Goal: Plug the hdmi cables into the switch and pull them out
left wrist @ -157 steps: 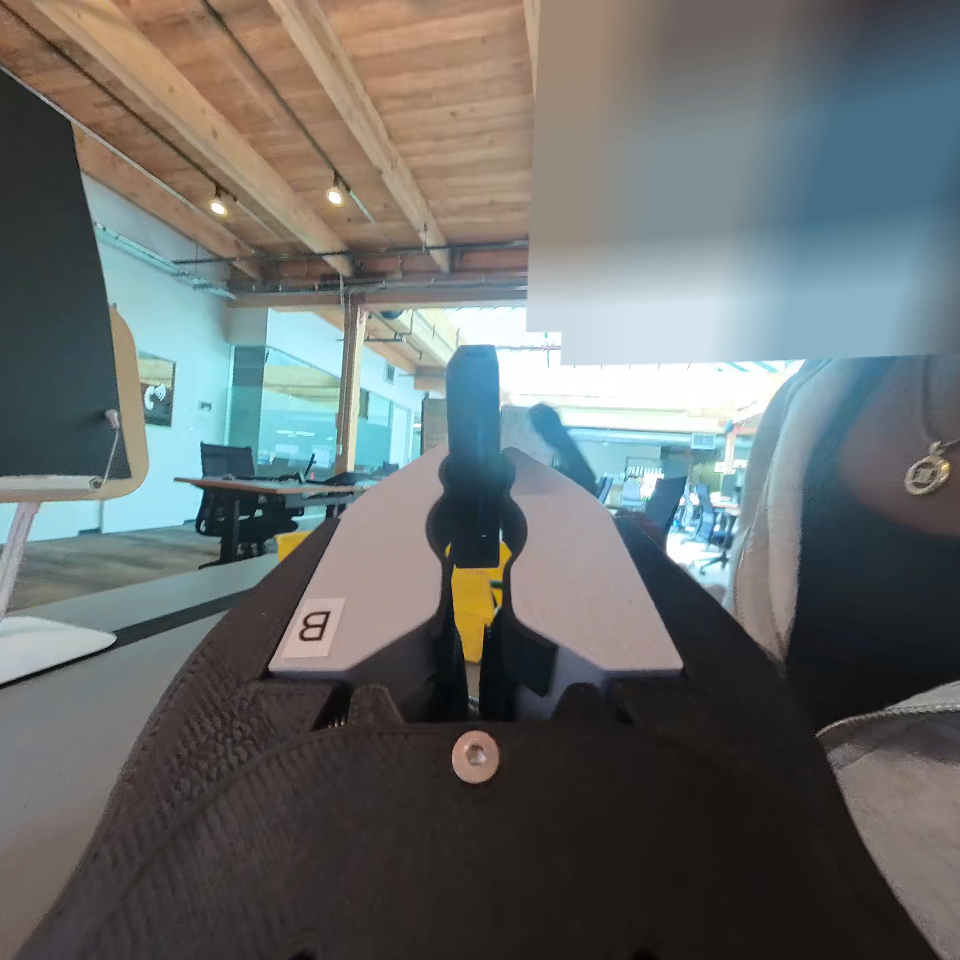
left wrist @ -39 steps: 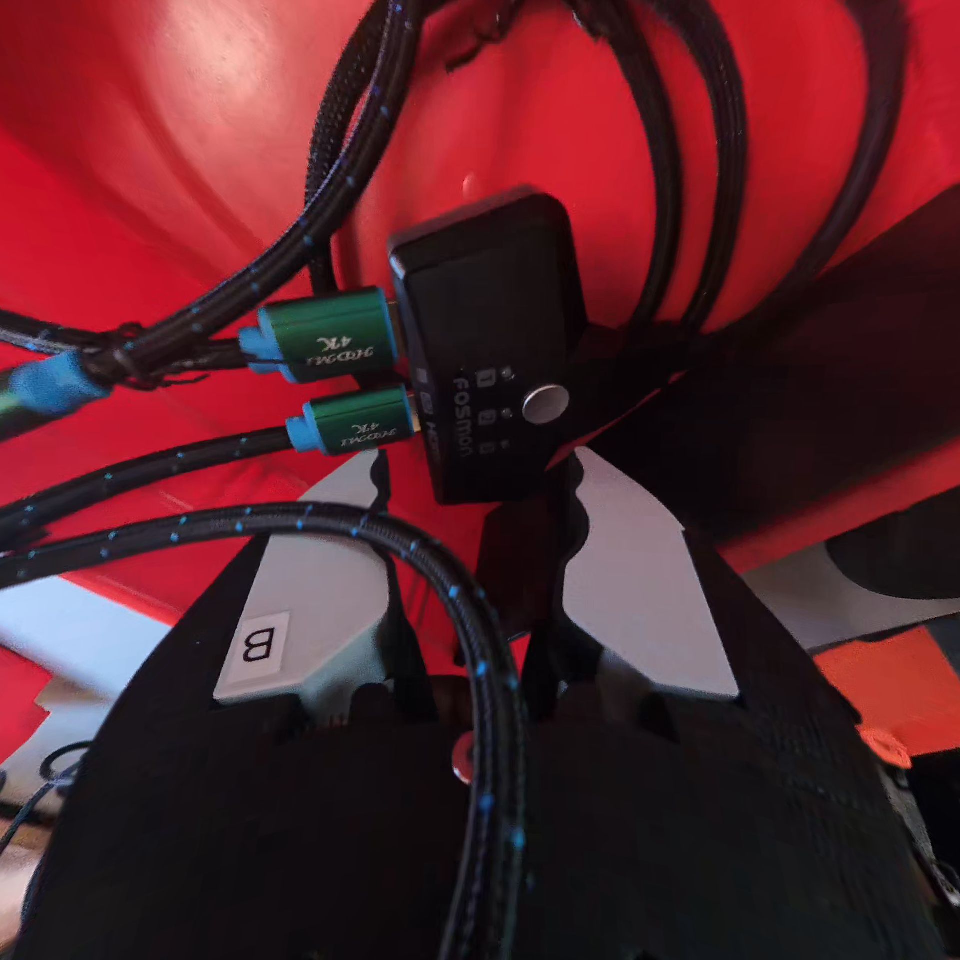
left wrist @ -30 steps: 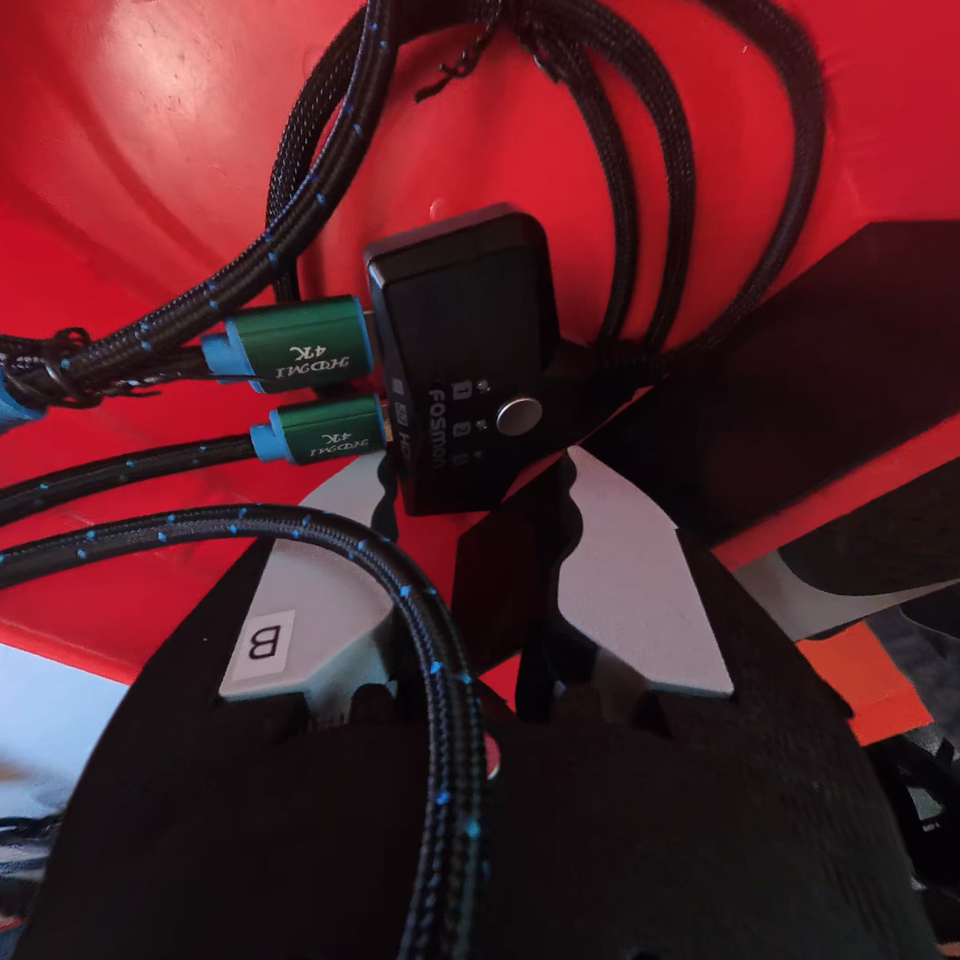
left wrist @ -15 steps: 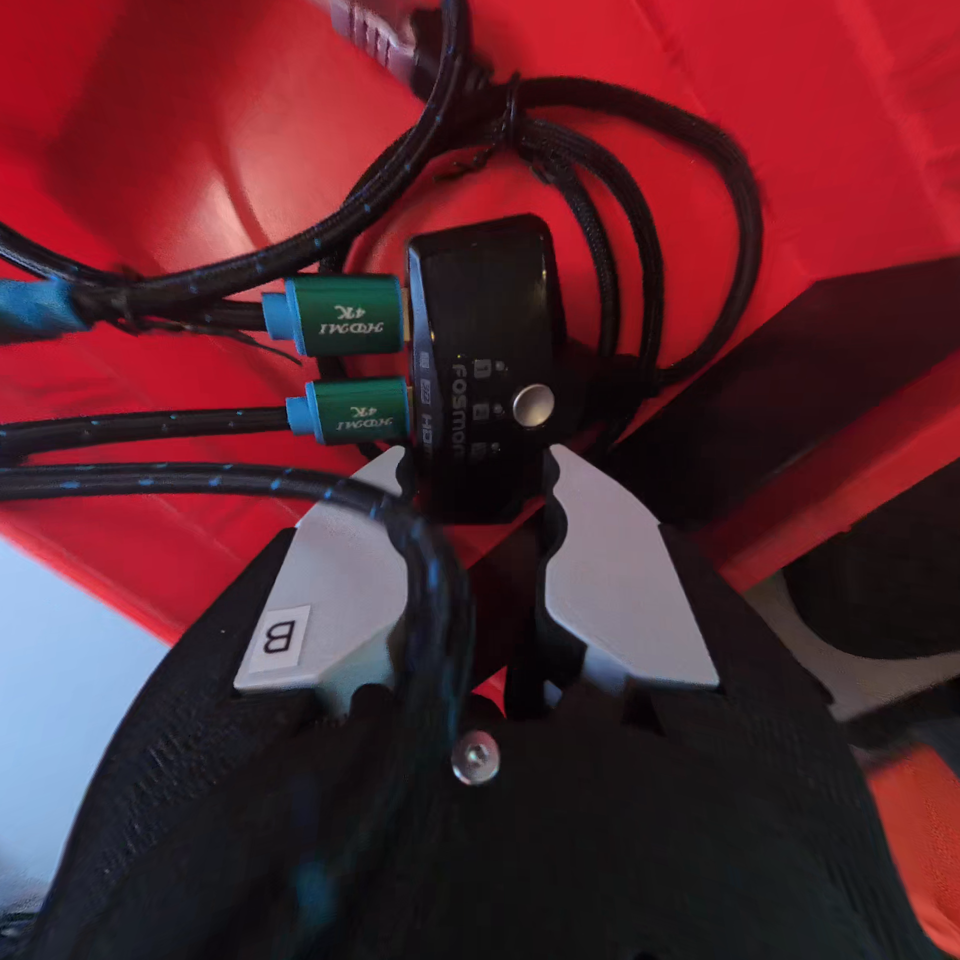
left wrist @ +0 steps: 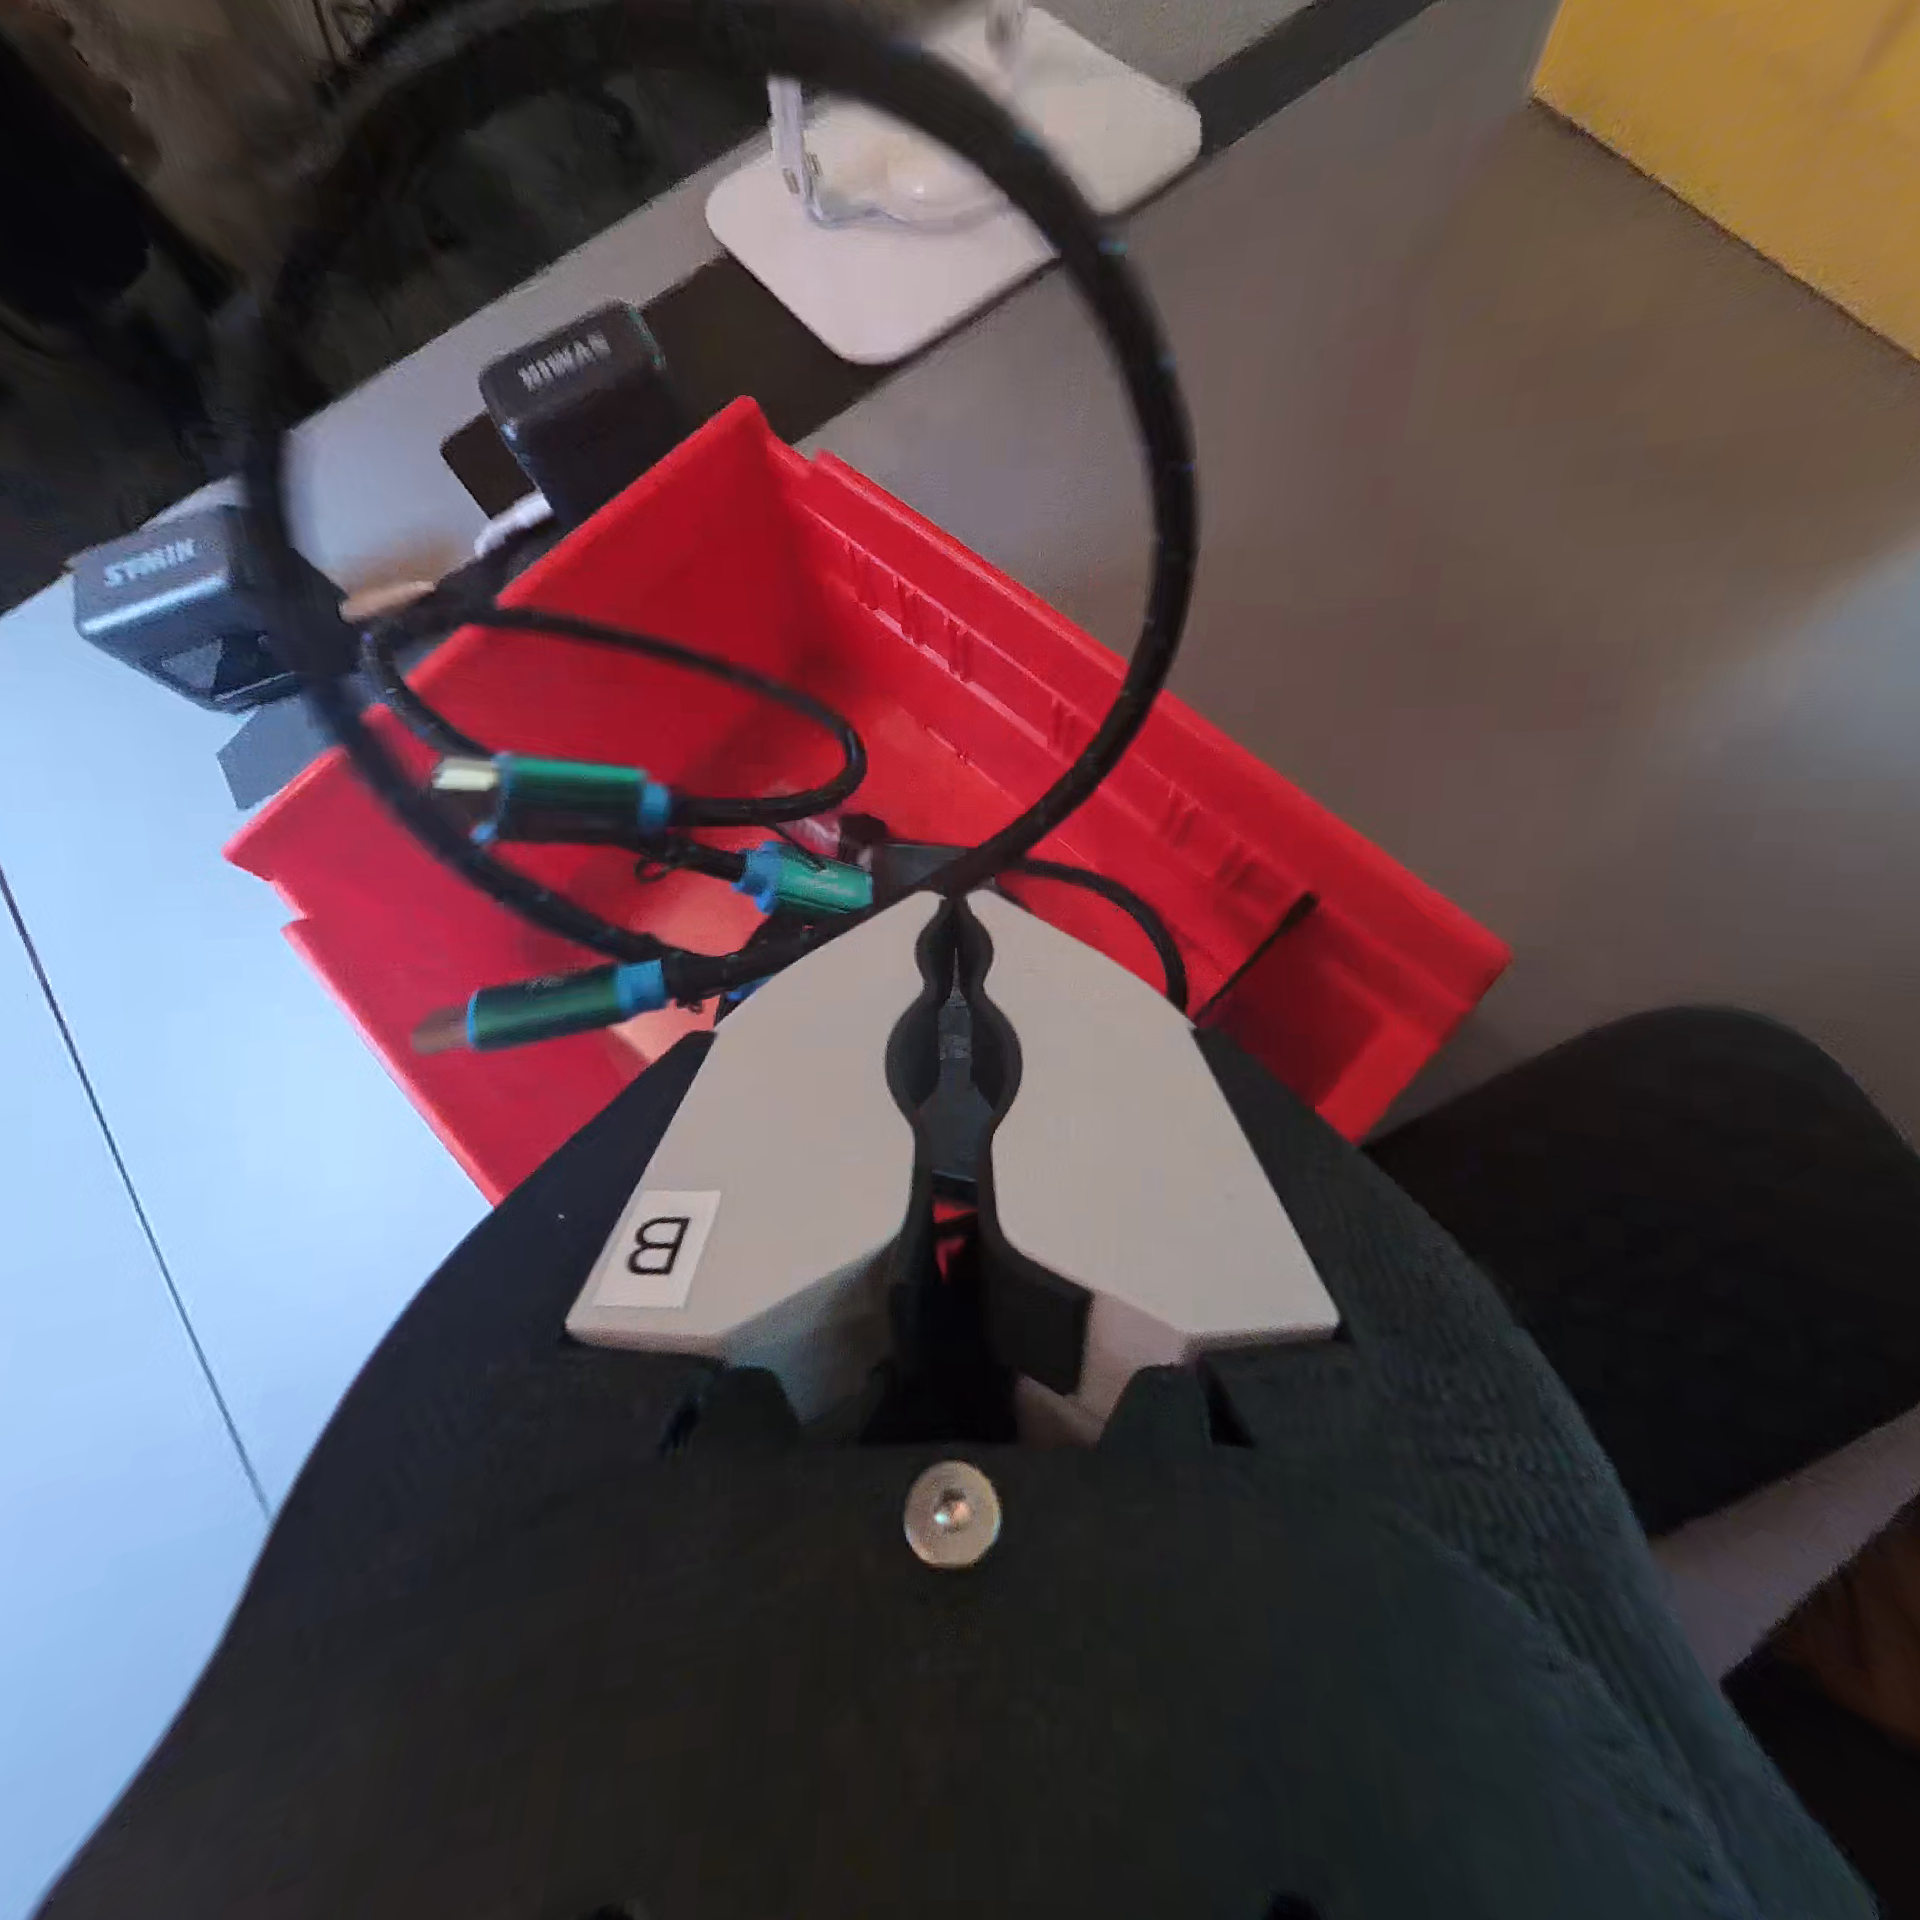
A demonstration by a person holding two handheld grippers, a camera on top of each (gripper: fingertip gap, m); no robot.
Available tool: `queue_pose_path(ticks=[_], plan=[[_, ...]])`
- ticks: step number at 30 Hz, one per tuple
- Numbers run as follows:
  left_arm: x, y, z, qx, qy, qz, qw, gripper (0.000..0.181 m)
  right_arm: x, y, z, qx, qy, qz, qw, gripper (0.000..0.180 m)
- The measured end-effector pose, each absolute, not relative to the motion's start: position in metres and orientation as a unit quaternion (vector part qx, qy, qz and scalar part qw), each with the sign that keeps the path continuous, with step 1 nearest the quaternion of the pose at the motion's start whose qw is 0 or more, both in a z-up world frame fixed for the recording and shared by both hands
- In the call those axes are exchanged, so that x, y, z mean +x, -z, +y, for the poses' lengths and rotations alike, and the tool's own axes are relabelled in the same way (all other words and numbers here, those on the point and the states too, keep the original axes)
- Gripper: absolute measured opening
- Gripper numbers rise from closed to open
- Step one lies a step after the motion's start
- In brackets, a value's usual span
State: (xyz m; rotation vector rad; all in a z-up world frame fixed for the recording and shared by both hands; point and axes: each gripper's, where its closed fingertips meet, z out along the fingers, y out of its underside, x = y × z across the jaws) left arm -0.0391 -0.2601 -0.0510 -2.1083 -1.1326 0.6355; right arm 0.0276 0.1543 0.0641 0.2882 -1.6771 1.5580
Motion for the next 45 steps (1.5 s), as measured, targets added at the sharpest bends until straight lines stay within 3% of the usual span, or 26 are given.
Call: queue_pose_path(ticks=[1, 7, 11, 19, 25, 30, 34, 45], plan=[[-0.034, 0.06, -0.26, -0.818, -0.225, -0.431, 0.308, 0.0, 0.028, -0.062, 0.152, 0.114, -0.62, -0.663, 0.402, 0.044], [-0.018, 0.121, -0.303, -0.825, -0.166, -0.514, 0.167, 0.059, 0.028, -0.051, 0.143, 0.111, -0.626, -0.665, 0.392, 0.044], [-0.013, 0.137, -0.319, -0.845, -0.179, -0.495, 0.093, 0.062, 0.026, -0.047, 0.143, 0.104, -0.629, -0.664, 0.391, 0.043], [-0.017, 0.159, -0.313, -0.818, 0.016, -0.563, 0.112, 0.073, 0.023, -0.046, 0.144, 0.107, -0.623, -0.661, 0.403, 0.043], [-0.011, 0.173, -0.314, -0.831, 0.069, -0.548, 0.062, 0.064, 0.016, -0.042, 0.151, 0.097, -0.617, -0.664, 0.41, 0.043], [-0.009, 0.183, -0.3, -0.853, 0.071, -0.51, 0.083, 0.049, 0.011, -0.043, 0.15, 0.097, -0.622, -0.655, 0.418, 0.042], [-0.029, 0.138, -0.285, -0.84, -0.027, -0.503, 0.2, 0.044, 0.013, -0.045, 0.148, 0.099, -0.631, -0.649, 0.414, 0.042], [-0.031, 0.017, -0.267, -0.799, -0.302, -0.416, 0.312, 0.041, 0.033, -0.057, 0.136, 0.107, -0.667, -0.608, 0.416, 0.041]])
